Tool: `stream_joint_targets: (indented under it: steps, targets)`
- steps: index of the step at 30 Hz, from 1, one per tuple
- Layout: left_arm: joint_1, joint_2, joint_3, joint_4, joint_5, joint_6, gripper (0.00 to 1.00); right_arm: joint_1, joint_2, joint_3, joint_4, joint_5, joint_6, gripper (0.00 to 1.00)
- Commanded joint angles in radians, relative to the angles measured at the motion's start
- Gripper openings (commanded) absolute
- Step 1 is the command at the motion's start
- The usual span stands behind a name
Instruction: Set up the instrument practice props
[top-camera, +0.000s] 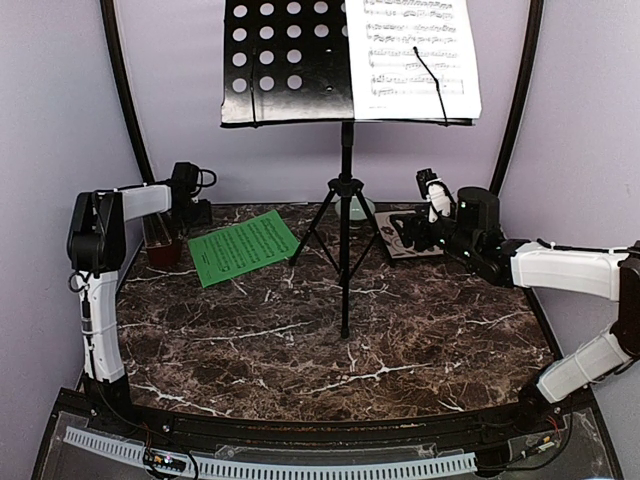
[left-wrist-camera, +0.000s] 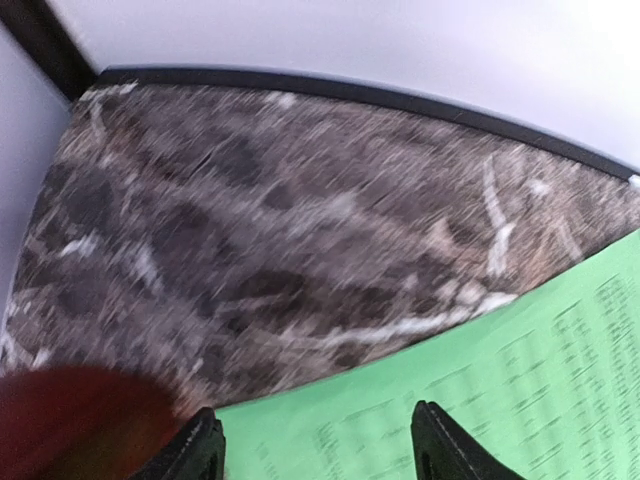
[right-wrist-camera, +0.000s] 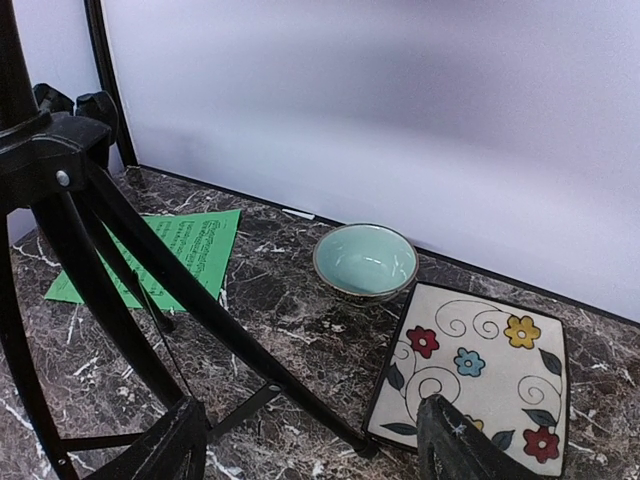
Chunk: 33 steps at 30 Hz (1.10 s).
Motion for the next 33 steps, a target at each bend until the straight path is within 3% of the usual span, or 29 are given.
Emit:
stream_joint_targets:
  steps: [1, 9, 18, 23, 33]
  targets:
    - [-0.010, 0.091, 0.137, 0.015, 0.102, 0.045, 0.67, 0.008, 0.006, 0.032, 0.015, -0.019, 0.016, 0.73]
    - [-0.011, 0.284, 0.421, -0.120, 0.122, 0.060, 0.68, 0.013, -0.011, 0.025, 0.003, -0.012, 0.020, 0.73]
    - [-0.033, 0.293, 0.386, -0.188, 0.155, 0.033, 0.68, 0.014, -0.030, 0.015, 0.002, -0.003, 0.018, 0.73]
    - [-0.074, 0.172, 0.175, -0.149, 0.160, -0.024, 0.68, 0.014, -0.053, 0.007, 0.002, 0.004, 0.016, 0.73]
    - [-0.215, -0.228, -0.443, -0.066, 0.101, -0.198, 0.67, 0.015, -0.109, -0.030, 0.013, 0.002, 0.024, 0.73]
